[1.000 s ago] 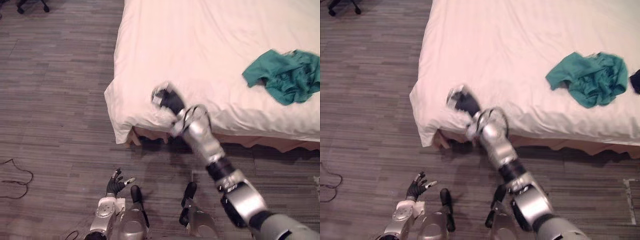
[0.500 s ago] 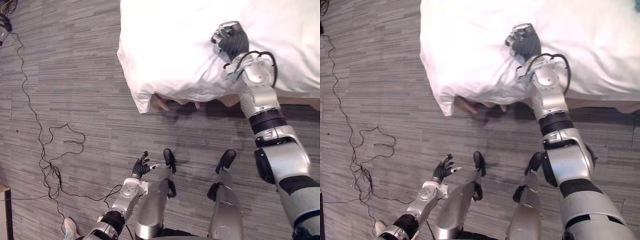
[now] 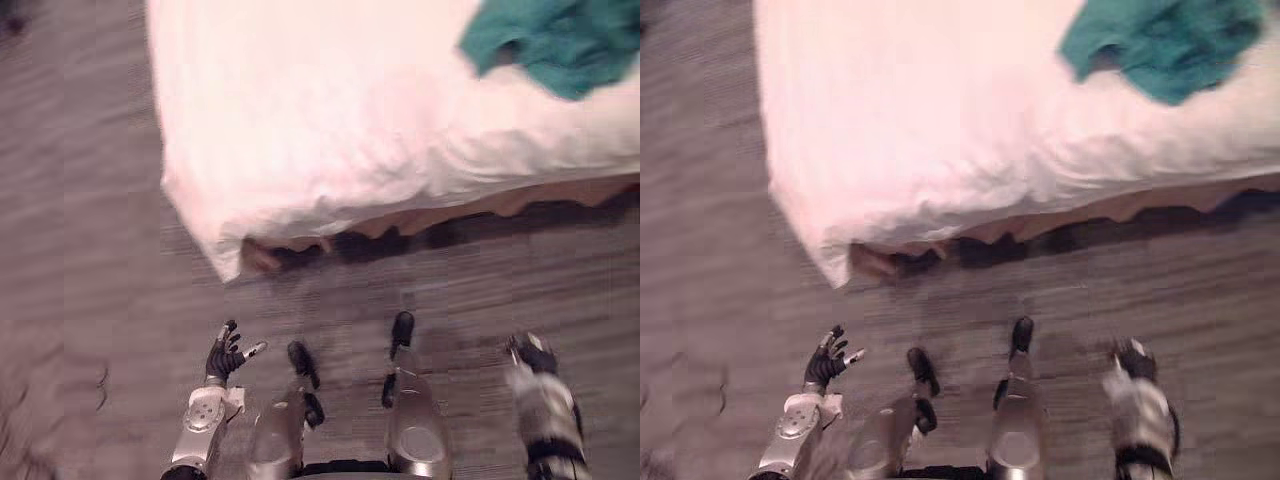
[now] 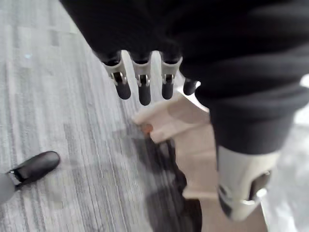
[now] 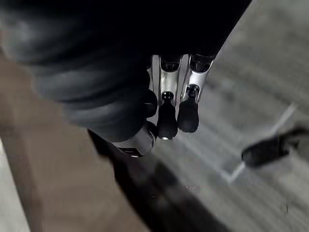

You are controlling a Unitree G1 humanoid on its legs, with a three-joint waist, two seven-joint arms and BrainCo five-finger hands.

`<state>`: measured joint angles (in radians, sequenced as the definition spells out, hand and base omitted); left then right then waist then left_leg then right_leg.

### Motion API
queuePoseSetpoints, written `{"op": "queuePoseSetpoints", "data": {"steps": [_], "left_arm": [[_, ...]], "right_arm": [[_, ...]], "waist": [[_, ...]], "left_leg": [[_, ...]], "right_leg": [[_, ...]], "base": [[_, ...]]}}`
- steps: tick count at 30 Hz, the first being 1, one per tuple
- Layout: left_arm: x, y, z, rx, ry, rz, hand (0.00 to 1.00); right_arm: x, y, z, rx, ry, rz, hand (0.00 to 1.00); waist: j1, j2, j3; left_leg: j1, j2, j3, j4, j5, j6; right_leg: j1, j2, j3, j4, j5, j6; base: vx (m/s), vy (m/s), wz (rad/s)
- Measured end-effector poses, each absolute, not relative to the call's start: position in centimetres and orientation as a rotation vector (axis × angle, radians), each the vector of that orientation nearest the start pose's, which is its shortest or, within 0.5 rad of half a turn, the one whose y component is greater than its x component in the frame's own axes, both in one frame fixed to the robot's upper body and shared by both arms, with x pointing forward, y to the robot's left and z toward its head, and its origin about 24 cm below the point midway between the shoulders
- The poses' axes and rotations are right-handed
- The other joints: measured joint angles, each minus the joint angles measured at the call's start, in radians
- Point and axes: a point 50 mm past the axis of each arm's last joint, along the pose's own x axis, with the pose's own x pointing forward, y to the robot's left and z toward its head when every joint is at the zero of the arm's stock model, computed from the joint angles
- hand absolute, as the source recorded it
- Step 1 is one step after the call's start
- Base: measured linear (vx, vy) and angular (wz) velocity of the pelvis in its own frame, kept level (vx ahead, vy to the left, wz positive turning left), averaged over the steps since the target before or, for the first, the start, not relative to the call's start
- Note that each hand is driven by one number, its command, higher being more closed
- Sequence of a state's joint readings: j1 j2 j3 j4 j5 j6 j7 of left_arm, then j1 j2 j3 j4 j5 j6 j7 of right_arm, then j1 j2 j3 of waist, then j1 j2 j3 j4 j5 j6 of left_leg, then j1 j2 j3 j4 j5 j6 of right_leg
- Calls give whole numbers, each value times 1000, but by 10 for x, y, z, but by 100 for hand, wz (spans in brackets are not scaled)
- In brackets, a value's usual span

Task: Tidy the bed and pick cloth on bed and put in laundry

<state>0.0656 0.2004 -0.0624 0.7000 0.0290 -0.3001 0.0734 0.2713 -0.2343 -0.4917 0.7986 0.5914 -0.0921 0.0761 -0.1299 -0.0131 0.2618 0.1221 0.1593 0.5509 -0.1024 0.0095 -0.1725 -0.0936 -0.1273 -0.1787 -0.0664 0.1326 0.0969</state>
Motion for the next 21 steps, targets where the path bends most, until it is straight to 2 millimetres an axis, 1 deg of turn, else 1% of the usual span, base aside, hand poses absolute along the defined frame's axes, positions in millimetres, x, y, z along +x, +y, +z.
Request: {"op": "queuePoseSetpoints", "data": {"steps": [1, 2, 3, 4, 5, 6, 7, 8, 9, 10, 11, 12, 13, 14, 15, 16, 17, 18, 19, 20, 21], "left_arm": [[178, 206, -96, 269, 507, 38, 0], [172, 208, -101, 276, 533, 37, 0], [164, 210, -105, 281, 561, 48, 0], [144, 213, -113, 274, 620, 78, 0], [123, 219, -122, 276, 692, 113, 0], [113, 220, -126, 288, 730, 118, 0], [98, 226, -134, 320, 809, 127, 0], [96, 225, -137, 323, 830, 128, 0], [96, 224, -140, 326, 850, 135, 0], [100, 220, -142, 315, 861, 137, 0], [99, 218, -144, 309, 875, 136, 0], [97, 213, -147, 291, 897, 138, 0], [94, 210, -148, 271, 907, 152, 0], [94, 209, -148, 266, 907, 162, 0], [96, 200, -150, 239, 902, 171, 0], [102, 195, -148, 216, 877, 179, 0], [105, 197, -146, 220, 865, 180, 0], [109, 199, -144, 226, 849, 181, 0], [112, 200, -142, 228, 834, 182, 0], [120, 196, -138, 208, 791, 183, 0], [124, 193, -137, 188, 775, 187, 0]], "right_arm": [[35, -304, -123, 481, 704, -860, 0], [29, -296, -127, 501, 722, -860, 0], [28, -285, -131, 526, 740, -842, 0], [32, -273, -135, 550, 751, -798, 0], [42, -261, -138, 538, 769, -711, 0], [47, -256, -140, 539, 778, -678, 0], [53, -246, -144, 528, 801, -596, 0], [53, -245, -144, 522, 804, -578, 0], [51, -246, -144, 514, 814, -571, 0], [49, -250, -144, 502, 823, -566, 0], [50, -251, -144, 494, 824, -561, 0], [48, -249, -145, 479, 838, -546, 0], [46, -245, -146, 446, 860, -508, 0], [48, -241, -147, 441, 861, -486, 0], [54, -239, -146, 424, 846, -463, 0], [63, -237, -146, 385, 849, -412, 0], [65, -232, -147, 384, 857, -382, 0], [69, -227, -148, 359, 857, -335, 0], [73, -222, -147, 346, 842, -301, 0], [81, -220, -142, 324, 805, -260, 0], [85, -217, -140, 314, 791, -240, 0]], "waist": [[-11, -15, -33], [-13, -15, -49], [-14, -10, -68], [-10, -2, -94], [9, 18, -115], [14, 20, -122], [12, 21, -127], [1, 26, -127], [-10, 31, -127], [-10, 54, -122], [-9, 54, -122], [-8, 63, -118], [-4, 65, -121], [4, 60, -118], [23, 84, -104], [52, 97, -92], [66, 94, -85], [73, 76, -73], [72, 64, -70], [80, 49, -71], [82, 44, -69]], "left_leg": [[44, 14, 37, 1, -10, -14], [70, 21, 69, 3, -17, -19], [96, 34, 115, 4, -25, -25], [142, 51, 209, 15, -42, -42], [179, 71, 326, 42, -58, -60], [199, 73, 378, 57, -60, -62], [236, 80, 468, 109, -60, -62], [241, 91, 483, 138, -60, -61], [253, 112, 481, 197, -59, -61], [261, 152, 470, 311, -58, -61], [261, 178, 454, 384, -54, -51], [234, 237, 375, 555, -22, 81], [151, 285, 213, 757, 112, 276], [85, 290, 97, 848, 167, 311], [-50, 255, -122, 1031, 11, 196], [-155, 198, -260, 1135, -123, 134], [-180, 174, -290, 1140, -167, 129], [-198, 142, -315, 1080, -216, 134], [-206, 128, -322, 1005, -240, 133], [-222, 100, -340, 855, -259, 123], [-232, 85, -359, 789, -262, 120]], "right_leg": [[26, 20, 13, 4, -11, -9], [29, 29, 13, 2, -12, -14], [25, 35, -15, -6, -18, -38], [27, 33, -133, 3, -38, -78], [25, 31, -267, 36, -42, -122], [27, 28, -311, 53, -23, -137], [23, 39, -325, 64, -4, -122], [21, 49, -308, 67, -9, -128], [18, 60, -270, 82, -22, -133], [4, 76, -210, 114, -52, -142], [3, 83, -184, 136, -72, -147], [5, 99, -137, 171, -104, -164], [8, 121, -83, 195, -128, -183], [7, 134, -42, 201, -140, -196], [7, 173, 53, 206, -151, -215], [12, 212, 142, 200, -148, -223], [28, 229, 181, 198, -142, -223], [69, 246, 245, 182, -140, -213], [107, 251, 279, 162, -156, -207], [123, 247, 314, 159, -175, -198], [122, 247, 334, 157, -175, -198]], "base": [[154, -52, -47], [118, -37, -78], [87, -20, -139], [78, 30, -228], [75, 43, -246], [97, -9, -270], [79, -99, -183], [89, -162, -162], [95, -193, -123], [100, -162, -131], [139, -153, -147], [155, -132, -154], [193, -143, -165], [249, -115, -196], [250, -24, -227], [220, 25, -243], [155, 62, -239], [144, 58, -170], [207, 98, -193], [190, 113, -154], [251, 206, -185]]}}
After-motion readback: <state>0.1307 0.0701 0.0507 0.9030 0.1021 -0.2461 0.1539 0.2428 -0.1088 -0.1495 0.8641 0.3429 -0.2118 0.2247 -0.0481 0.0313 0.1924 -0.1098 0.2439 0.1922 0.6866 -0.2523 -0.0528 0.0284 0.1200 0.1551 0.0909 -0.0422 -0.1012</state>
